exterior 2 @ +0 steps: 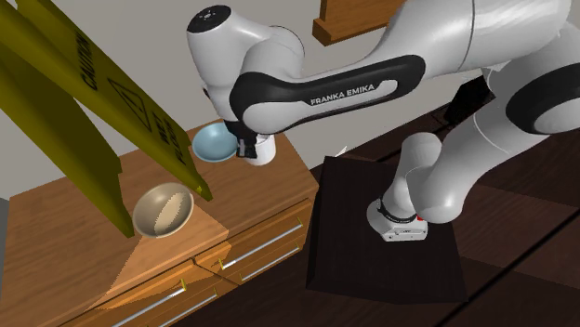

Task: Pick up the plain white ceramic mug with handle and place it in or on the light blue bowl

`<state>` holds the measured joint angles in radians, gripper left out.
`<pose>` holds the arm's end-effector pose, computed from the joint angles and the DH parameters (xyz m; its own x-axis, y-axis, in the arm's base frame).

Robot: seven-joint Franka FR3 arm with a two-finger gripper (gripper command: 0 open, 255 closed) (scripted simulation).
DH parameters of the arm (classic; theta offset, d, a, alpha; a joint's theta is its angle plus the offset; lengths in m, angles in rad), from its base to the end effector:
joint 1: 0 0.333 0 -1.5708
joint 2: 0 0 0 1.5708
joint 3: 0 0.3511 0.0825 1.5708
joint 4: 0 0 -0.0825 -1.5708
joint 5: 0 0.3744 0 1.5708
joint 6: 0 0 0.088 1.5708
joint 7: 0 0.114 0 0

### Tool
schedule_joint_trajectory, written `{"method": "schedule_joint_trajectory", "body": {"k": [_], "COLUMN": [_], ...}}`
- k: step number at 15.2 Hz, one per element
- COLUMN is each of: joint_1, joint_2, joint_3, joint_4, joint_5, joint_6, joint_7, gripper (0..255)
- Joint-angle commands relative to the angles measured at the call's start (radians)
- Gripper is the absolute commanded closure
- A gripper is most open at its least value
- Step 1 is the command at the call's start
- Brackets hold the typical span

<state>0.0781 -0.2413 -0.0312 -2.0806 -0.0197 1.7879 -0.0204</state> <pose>0.4608 0.0186 0.5554 0.9960 0.0727 -0.0517 0.0733 -0.9973 0.0105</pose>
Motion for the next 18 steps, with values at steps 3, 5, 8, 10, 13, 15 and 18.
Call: {"method": "schedule_joint_trajectory", "body": {"k": [3, 5, 8, 10, 13, 15, 18], "joint_1": [-0.02, -0.029, -0.046, -0.059, -0.082, -0.091, -0.089], "joint_2": [0.147, 0.221, 0.339, 0.422, 0.56, 0.608, 0.601], "joint_3": [-0.03, -0.042, -0.058, -0.066, -0.075, -0.077, -0.077], "joint_4": [0.175, 0.267, 0.42, 0.534, 0.735, 0.795, 0.743], "joint_5": [-0.002, 0.001, 0.01, 0.018, 0.033, 0.038, 0.037], "joint_6": [-0.026, -0.043, -0.079, -0.11, -0.173, -0.185, -0.141], "joint_7": [-0.051, -0.074, -0.108, -0.129, -0.16, -0.169, -0.168], "gripper": [255, 255, 255, 255, 255, 255, 255]}}
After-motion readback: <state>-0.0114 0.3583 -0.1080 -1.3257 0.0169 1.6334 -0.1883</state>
